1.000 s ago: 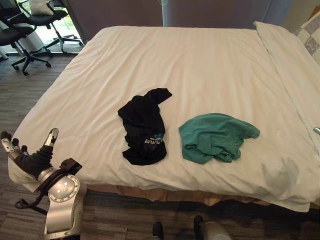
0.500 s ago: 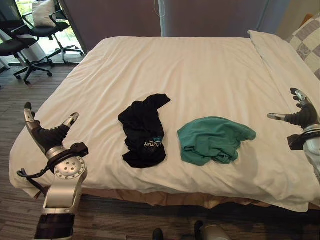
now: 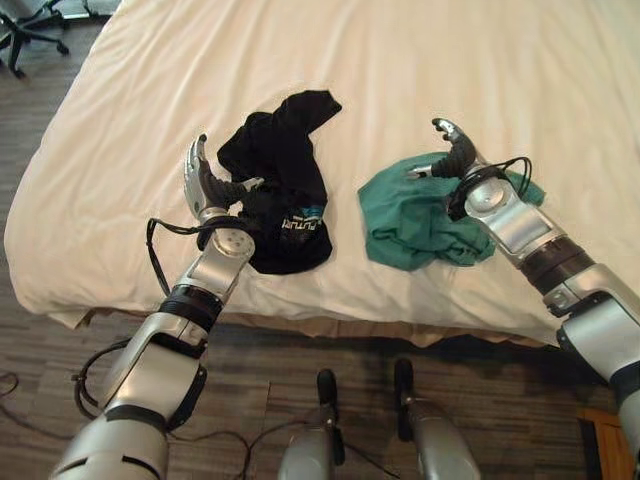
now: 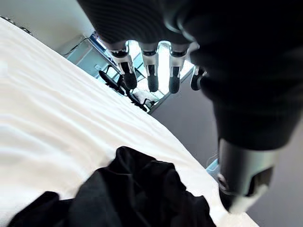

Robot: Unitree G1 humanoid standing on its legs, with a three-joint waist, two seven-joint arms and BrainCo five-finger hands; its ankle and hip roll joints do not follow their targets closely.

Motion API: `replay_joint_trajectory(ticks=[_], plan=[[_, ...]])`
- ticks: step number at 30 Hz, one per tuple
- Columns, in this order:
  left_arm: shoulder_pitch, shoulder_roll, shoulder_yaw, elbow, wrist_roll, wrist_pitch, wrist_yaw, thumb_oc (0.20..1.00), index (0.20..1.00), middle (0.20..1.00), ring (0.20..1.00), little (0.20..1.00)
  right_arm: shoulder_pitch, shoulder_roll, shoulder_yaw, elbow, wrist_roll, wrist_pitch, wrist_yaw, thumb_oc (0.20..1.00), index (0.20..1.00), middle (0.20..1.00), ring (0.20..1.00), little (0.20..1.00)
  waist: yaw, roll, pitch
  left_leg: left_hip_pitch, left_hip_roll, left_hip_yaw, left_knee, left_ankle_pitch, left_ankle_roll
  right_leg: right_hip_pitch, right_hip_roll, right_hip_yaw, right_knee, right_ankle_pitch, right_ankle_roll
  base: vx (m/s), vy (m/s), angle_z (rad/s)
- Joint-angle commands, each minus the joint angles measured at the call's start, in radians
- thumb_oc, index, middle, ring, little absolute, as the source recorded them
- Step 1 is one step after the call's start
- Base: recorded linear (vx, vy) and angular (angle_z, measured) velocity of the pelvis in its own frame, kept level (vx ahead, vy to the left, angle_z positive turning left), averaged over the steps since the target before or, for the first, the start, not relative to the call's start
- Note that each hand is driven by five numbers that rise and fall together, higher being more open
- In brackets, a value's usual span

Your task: Tidy up the quilt and then pick up the clothes from the bed and put them into the laundry hamper.

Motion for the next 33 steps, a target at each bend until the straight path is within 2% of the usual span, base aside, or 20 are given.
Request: replay_joint_trajectory(ticks=[1,8,11,15,23,24,27,33], plan=[[-0.073,0.079,0.045,-0.018,0.053,-0.031,0.026,1.0,1.0,1.0,1.0,1.0,-0.1,-0.011,-0.006,0.016,-0.008,-0.029,-0.057,1.0,1.0,1.0,1.0,1.0,0.009,-0.091,0.046,0.065,-0.053,0.007,-0.008,-0.136,0.025,0.193,-0.06,0.06,-0.204,0.015,0.089,0.01,0.01,0.19],[-0.101,0.071,0.033,-0.001,0.043,-0.029,0.026,1.0,1.0,1.0,1.0,1.0,-0.142,0.021,0.019,0.063,-0.013,-0.02,-0.05,1.0,1.0,1.0,1.0,1.0,0.016,-0.084,0.068,0.063,-0.052,0.013,-0.008,-0.133,0.023,0.187,-0.065,0.059,-0.2,0.015,0.09,0.0,0.008,0.06],[-0.127,0.054,0.017,0.023,0.044,-0.028,0.026,1.0,1.0,1.0,1.0,1.0,-0.169,0.056,0.041,0.094,-0.034,0.019,-0.06,1.0,1.0,1.0,1.0,1.0,0.017,-0.08,0.091,0.054,-0.051,0.015,-0.007,-0.129,0.022,0.176,-0.066,0.061,-0.194,0.016,0.09,-0.01,0.002,-0.02],[-0.147,0.027,0.005,0.038,0.048,-0.045,0.041,1.0,1.0,1.0,1.0,1.0,-0.181,0.085,0.07,0.152,-0.099,0.118,-0.056,1.0,1.0,1.0,1.0,1.0,0.014,-0.071,0.126,0.034,-0.048,0.027,-0.008,-0.119,0.019,0.155,-0.067,0.056,-0.185,0.017,0.088,-0.05,0.016,-0.04],[-0.13,0.01,-0.005,-0.012,0.054,-0.034,0.082,1.0,1.0,1.0,1.0,1.0,-0.112,0.094,0.095,0.206,-0.184,0.205,-0.016,1.0,1.0,1.0,1.0,1.0,0.004,-0.061,0.163,0.024,-0.054,0.028,-0.008,-0.118,0.018,0.138,-0.071,0.056,-0.17,0.013,0.087,-0.01,0.004,0.0],[-0.126,0.002,-0.009,-0.024,0.061,-0.027,0.094,1.0,1.0,1.0,1.0,1.0,-0.096,0.107,0.104,0.225,-0.21,0.235,-0.005,0.2,0.2,0.2,0.2,0.2,0.002,-0.057,0.17,0.023,-0.057,0.029,-0.008,-0.118,0.02,0.136,-0.071,0.057,-0.168,0.012,0.085,0.0,0.0,0.0],[-0.122,-0.007,-0.008,-0.03,0.076,-0.033,0.099,1.0,1.0,1.0,1.0,1.0,-0.085,0.126,0.12,0.265,-0.239,0.254,0.015,0.2,0.2,0.2,0.2,0.2,0.003,-0.051,0.177,0.02,-0.062,0.031,-0.008,-0.119,0.021,0.135,-0.073,0.059,-0.172,0.013,0.083,0.0,0.0,0.0],[-0.129,0.009,-0.012,-0.053,0.051,-0.053,0.105,1.0,1.0,1.0,1.0,1.0,-0.061,0.157,0.128,0.337,-0.194,0.219,-0.032,0.2,0.2,0.2,0.2,0.2,0.0,-0.031,0.182,0.017,-0.068,0.044,-0.008,-0.117,0.018,0.133,-0.082,0.058,-0.178,0.017,0.083,-0.01,0.002,0.0]])
